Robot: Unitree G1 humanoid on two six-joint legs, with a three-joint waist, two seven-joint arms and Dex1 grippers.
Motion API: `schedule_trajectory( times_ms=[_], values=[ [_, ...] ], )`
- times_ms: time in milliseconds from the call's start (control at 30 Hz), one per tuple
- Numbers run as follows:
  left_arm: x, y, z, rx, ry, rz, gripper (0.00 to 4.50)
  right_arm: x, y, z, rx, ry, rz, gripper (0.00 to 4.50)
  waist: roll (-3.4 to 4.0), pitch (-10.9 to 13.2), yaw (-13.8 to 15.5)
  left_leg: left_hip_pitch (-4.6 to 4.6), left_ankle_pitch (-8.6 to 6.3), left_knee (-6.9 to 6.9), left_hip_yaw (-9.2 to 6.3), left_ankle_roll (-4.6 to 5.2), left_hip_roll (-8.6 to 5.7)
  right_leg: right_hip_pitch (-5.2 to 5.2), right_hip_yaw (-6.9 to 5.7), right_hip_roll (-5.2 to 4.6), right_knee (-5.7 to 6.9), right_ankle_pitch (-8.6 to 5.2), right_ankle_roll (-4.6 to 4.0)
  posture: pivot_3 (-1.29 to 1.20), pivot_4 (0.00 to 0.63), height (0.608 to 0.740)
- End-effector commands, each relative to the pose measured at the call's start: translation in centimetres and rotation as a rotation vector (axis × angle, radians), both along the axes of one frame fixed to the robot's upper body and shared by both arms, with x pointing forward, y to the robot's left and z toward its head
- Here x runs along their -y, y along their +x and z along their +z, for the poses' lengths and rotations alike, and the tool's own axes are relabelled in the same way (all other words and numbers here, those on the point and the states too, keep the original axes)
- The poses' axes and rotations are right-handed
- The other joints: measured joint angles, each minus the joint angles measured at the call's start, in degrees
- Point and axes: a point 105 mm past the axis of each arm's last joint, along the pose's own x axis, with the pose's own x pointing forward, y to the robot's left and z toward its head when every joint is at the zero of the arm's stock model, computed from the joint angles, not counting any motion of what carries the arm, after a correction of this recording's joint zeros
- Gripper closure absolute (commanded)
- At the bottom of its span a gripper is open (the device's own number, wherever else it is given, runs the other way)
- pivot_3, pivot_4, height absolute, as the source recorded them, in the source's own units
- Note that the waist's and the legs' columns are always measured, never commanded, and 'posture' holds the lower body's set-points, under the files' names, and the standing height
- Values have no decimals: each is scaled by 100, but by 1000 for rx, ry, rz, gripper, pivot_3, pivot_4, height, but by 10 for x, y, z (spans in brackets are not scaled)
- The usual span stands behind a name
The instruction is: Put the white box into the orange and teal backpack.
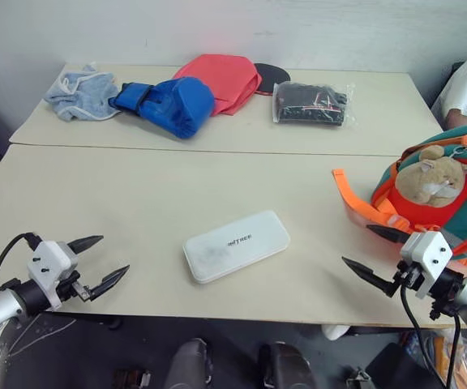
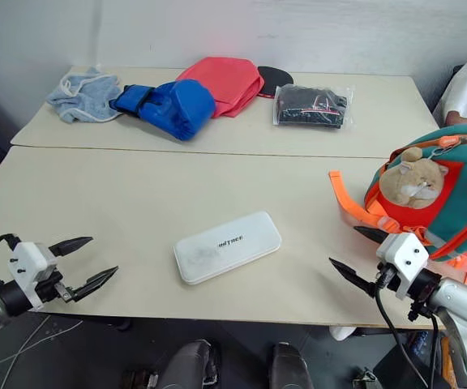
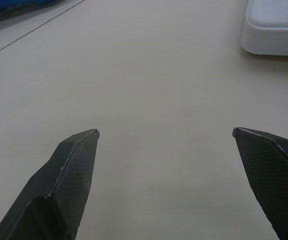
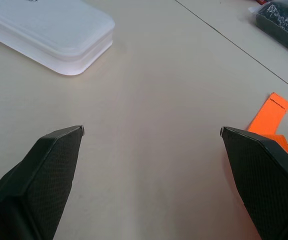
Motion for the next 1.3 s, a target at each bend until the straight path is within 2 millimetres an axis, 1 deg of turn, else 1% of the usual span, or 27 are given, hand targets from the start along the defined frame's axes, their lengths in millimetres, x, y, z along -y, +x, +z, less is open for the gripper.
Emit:
schedule_trajectory(
  times_ms=[33, 100, 133, 233, 267, 300, 333, 367, 400, 467, 567, 667, 733, 800, 900, 967, 1100, 1133, 1200, 1300],
  values=[
    [5, 2, 7, 35, 25, -17, 0, -2, 0, 6, 27, -3, 12, 26, 0, 0, -1, 0, 0, 0, 0, 0, 0, 0, 0, 0, 0, 0, 0, 0, 150, 740],
    [7, 7, 11, 44, -8, -2, 0, -2, 0, 4, 20, 7, 10, 26, 0, 0, 1, 0, 0, 0, 0, 0, 0, 0, 0, 0, 0, 0, 0, 0, 150, 740],
    [10, 8, 13, 40, -39, -20, 0, -2, -1, 4, 17, 11, 12, 26, 0, 0, 9, 0, 0, 1, 0, 0, 0, 0, -1, 0, 1, 0, 0, 0, 150, 740],
    [15, 9, 16, 12, -47, -55, 0, -3, -2, 0, 2, 23, 25, 26, 0, 0, 5, 0, 1, 3, 0, -1, 0, 1, -1, 0, 3, 0, 0, 0, 150, 740],
    [18, 7, 16, -6, -50, -75, 0, -4, -2, -1, -12, 33, 29, 194, 0, 0, 3, 0, 1, 3, 0, -1, 0, 1, 0, 0, 3, 0, 0, 0, 150, 740],
    [21, 5, 17, -26, -54, -98, 186, -5, -2, -2, -23, 38, 34, 389, 0, 0, 1, 0, 1, 2, 0, -1, 0, 1, -1, 0, 2, 0, 0, 0, 150, 740],
    [24, 4, 17, -22, -7, -125, 381, -8, -2, -4, -39, 32, 52, 522, 0, 0, -8, 0, 1, 2, 0, -1, 0, 1, -2, 1, 3, 0, 0, 0, 150, 740],
    [28, 3, 16, -37, 19, -151, 643, -13, 0, -7, -64, 28, 56, 907, -1, 0, -13, 0, 2, 1, 0, -2, 0, 1, -1, 2, 3, 0, 0, 0, 150, 740],
    [33, 1, 15, -55, 33, -174, 878, -19, 2, -10, -84, 16, 62, 1189, -2, -1, -21, 1, 3, 1, 0, -4, 2, 1, -1, 4, 3, 0, 0, 0, 150, 740],
    [44, -2, 9, -90, 60, -201, 1531, -31, 9, -13, -69, -16, 82, 1925, -1, -1, -28, 2, 3, 2, 1, -6, 2, 1, 3, 4, 4, 0, 0, 0, 150, 740],
    [59, -6, -3, -132, 97, -249, 2449, -41, 24, -14, -38, -7, 55, 2943, -2, -1, -24, 3, 3, 1, 2, -8, 3, -1, 8, 5, 4, 0, -1, 0, 150, 740],
    [85, -8, -11, -175, 51, -299, 3292, -59, 42, -23, 0, -41, 74, 3861, -3, -2, -21, 1, 5, 2, 2, -11, 2, -4, 7, 6, 5, 0, -1, 0, 150, 740],
    [93, -8, -15, -174, 67, -310, 3861, -66, 50, -26, 9, -24, 65, 4478, -3, -2, -5, 1, 6, 4, 2, -12, 1, -4, 8, 6, 7, 0, -1, 0, 150, 740],
    [97, -4, -15, -175, 37, -279, 4414, -74, 56, -28, 6, 1, 79, 4500, -3, -2, 8, -2, 6, 2, 1, -13, 0, -5, 6, 6, 7, -1, -1, 0, 150, 740],
    [104, 0, -16, -181, 30, -291, 4414, -86, 62, -29, 14, 19, 110, 4500, -3, -2, -2, -2, 7, 7, 1, -12, -1, -4, 5, 6, 10, 0, -1, 0, 150, 740],
    [105, 4, -17, -179, 22, -279, 4414, -90, 66, -29, 15, 30, 124, 4500, -3, -2, -10, -2, 8, 8, 1, -11, -1, -5, 6, 6, 14, -1, -1, 0, 150, 740],
    [113, 13, -18, -164, 6, -298, 4414, -97, 67, -26, 21, 36, 187, 4500, -3, -2, -7, -1, 9, 6, 1, -13, 0, -6, 4, 7, 15, -1, -1, 0, 150, 740],
    [117, 19, -17, -158, -20, -294, 4414, -99, 64, -25, 19, 28, 218, 4500, -3, -2, 8, -1, 9, 6, 1, -13, -1, -6, 4, 7, 15, -1, -1, 0, 150, 740],
    [126, 30, -15, -144, -18, -321, 4414, -101, 53, -25, 8, 11, 279, 4500, -3, -2, 34, -3, 10, 9, 1, -11, -3, -5, 0, 7, 17, -1, -1, 0, 150, 740],
    [135, 44, -18, -132, 5, -350, 4414, -97, 38, -28, -24, 8, 312, 4500, -6, -4, 57, -3, 13, 13, -4, -4, -13, -2, -4, 1, 30, 0, -1, 0, 150, 740]
  ],
)
